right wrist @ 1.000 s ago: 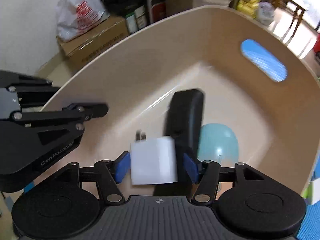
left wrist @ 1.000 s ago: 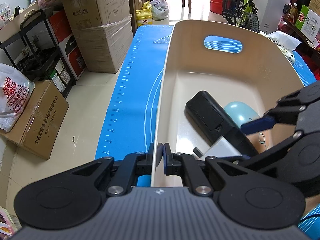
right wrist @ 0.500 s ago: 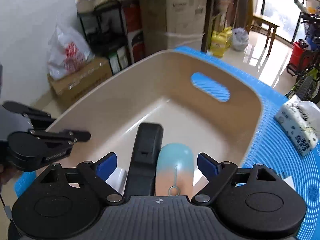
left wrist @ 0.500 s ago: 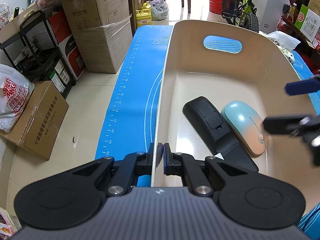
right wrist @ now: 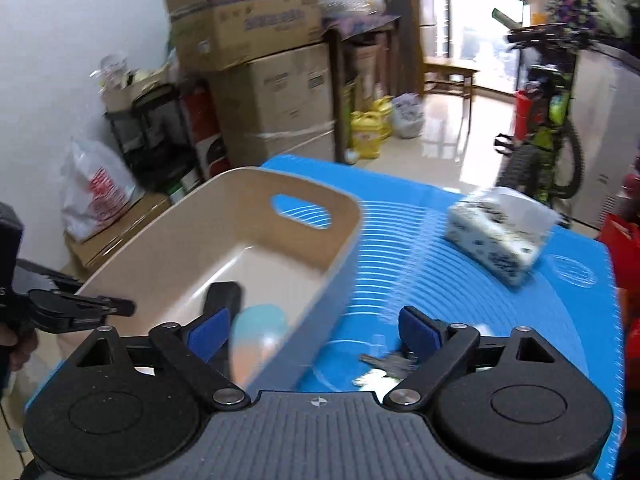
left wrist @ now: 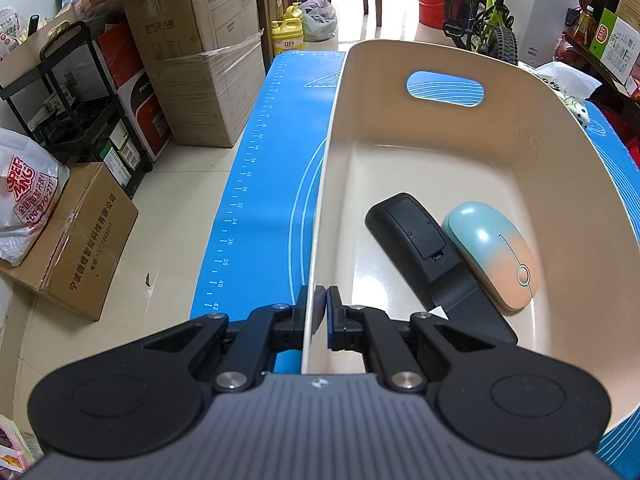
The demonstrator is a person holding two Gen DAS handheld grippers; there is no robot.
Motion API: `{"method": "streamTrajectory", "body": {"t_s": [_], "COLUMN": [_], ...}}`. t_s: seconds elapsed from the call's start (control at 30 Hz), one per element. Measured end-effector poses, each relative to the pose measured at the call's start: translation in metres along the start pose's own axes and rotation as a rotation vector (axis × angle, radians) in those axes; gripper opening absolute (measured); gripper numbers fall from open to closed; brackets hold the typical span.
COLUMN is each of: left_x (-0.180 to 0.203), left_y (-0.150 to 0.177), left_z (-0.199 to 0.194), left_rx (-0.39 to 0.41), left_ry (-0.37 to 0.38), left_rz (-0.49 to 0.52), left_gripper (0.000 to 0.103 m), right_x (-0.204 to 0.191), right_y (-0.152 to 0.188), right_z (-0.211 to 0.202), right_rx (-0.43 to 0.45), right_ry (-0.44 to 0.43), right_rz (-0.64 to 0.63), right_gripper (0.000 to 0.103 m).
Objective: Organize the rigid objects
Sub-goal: 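Move the right gripper back toward the black marker on the mat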
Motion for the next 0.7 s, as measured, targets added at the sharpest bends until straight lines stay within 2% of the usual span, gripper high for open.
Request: {"method": "streamTrajectory", "body": {"t_s": [0.07,0.33,0.5,0.7], "left_x": [0.0,0.0,0.0,0.0], "left_y": [0.0,0.001,0.001,0.001], "left_z": [0.0,0.0,0.0,0.0], "left_rx": [0.0,0.001,0.001,0.001], "left_ry": [0.001,-0.002,-0.002,-0.002], "left_rz": [-0.001,0.002,0.002,0.001], "left_gripper": [0.008,0.008,0.008,0.008], "right_x": [0.015,0.066,0.093,0.112], "right_y": [0.006,0.052,0.078,0.099], "right_z": [-0.003,0.008,0.021,0.025], "right_rx": [0.008,-0.052,-0.105,-0.128], "right_ry": [0.029,0.158,0.194,0.237], "right_rz": [0.018,0.053,0.126,0.128], "right_gripper": [0.094,0.094,0.093,0.093]}}
Point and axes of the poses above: each gripper's, at about its wrist camera, not at the fingertips, and z roughly the way its jaws point, x to its right, y to its underside, the point moved 4 cm from there along z, roughly the way its jaws point, and after that the axes turned 14 degrees about x, right-handed, at the moved point
